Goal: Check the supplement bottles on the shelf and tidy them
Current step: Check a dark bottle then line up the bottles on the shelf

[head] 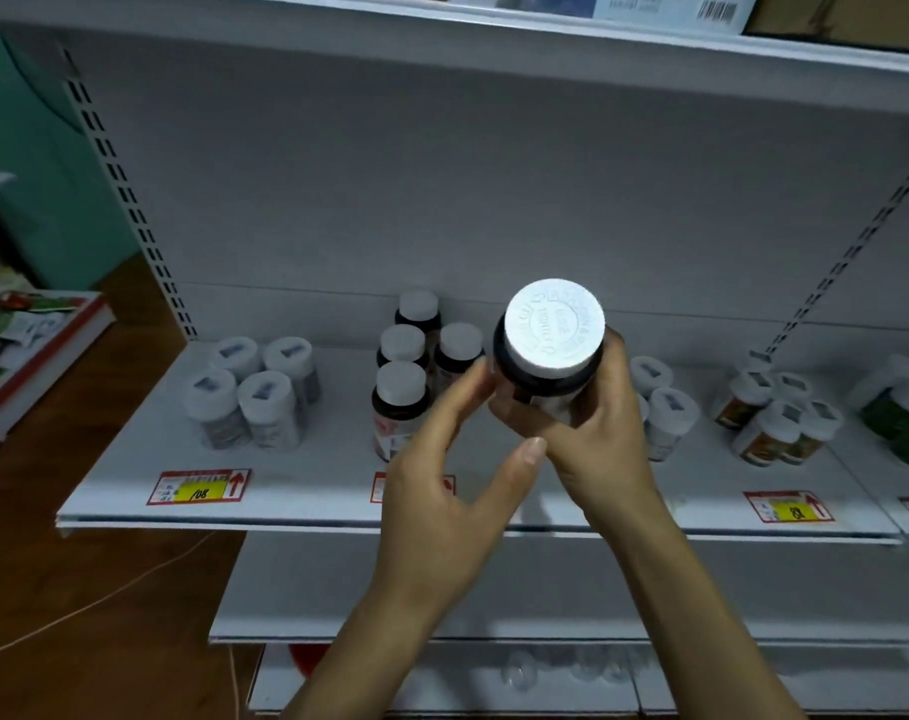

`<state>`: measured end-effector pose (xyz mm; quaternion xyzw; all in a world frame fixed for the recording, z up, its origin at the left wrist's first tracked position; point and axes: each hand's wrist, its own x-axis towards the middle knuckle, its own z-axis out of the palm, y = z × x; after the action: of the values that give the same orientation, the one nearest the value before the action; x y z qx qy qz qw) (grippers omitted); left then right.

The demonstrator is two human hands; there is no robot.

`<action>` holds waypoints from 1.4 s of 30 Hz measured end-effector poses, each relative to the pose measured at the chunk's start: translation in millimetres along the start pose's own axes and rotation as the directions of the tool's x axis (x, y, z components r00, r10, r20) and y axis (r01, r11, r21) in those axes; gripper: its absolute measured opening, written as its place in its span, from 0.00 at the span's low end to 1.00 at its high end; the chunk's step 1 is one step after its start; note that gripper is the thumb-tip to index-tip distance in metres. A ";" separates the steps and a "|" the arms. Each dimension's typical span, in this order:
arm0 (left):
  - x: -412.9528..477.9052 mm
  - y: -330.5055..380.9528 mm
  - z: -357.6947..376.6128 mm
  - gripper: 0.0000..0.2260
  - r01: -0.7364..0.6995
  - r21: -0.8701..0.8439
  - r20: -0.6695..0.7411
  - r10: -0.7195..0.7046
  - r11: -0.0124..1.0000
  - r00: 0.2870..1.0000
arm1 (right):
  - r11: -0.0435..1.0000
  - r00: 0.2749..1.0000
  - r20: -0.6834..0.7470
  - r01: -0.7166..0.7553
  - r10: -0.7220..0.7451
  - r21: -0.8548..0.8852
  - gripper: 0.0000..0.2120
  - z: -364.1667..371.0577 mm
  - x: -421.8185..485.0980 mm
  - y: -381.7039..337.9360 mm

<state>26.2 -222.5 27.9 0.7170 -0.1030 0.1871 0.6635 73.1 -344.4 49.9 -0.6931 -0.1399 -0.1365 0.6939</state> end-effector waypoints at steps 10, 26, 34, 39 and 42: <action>3.6 -8.5 -7.3 0.28 -0.139 0.207 0.043 0.133 0.969 0.990 | 0.832 0.858 0.133 -0.513 0.496 0.209 0.25 2.4 1.0 -8.3; -12.4 -74.8 -15.4 0.26 0.038 0.363 -0.184 0.032 0.931 0.982 | 0.822 0.823 0.027 -0.568 0.567 0.037 0.27 8.4 3.4 40.7; 37.0 -119.6 -31.0 0.34 0.196 0.371 -0.260 -0.101 0.908 0.960 | 0.794 0.814 -0.020 -0.572 0.581 -0.208 0.26 32.2 33.8 90.2; 53.3 -133.5 -31.5 0.29 0.345 0.180 -0.209 -0.307 0.921 0.928 | 0.786 0.822 0.000 -0.544 0.569 -0.294 0.35 31.5 35.8 116.7; 55.7 -124.1 -32.4 0.27 0.375 0.160 -0.266 -0.326 0.913 0.907 | 0.749 0.803 -0.038 -0.571 0.595 -0.335 0.52 32.0 34.3 108.7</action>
<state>121.7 -172.6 -61.3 0.7621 0.1267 0.1569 0.6152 146.3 -312.1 -37.3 -0.8125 0.0835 0.0901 0.5699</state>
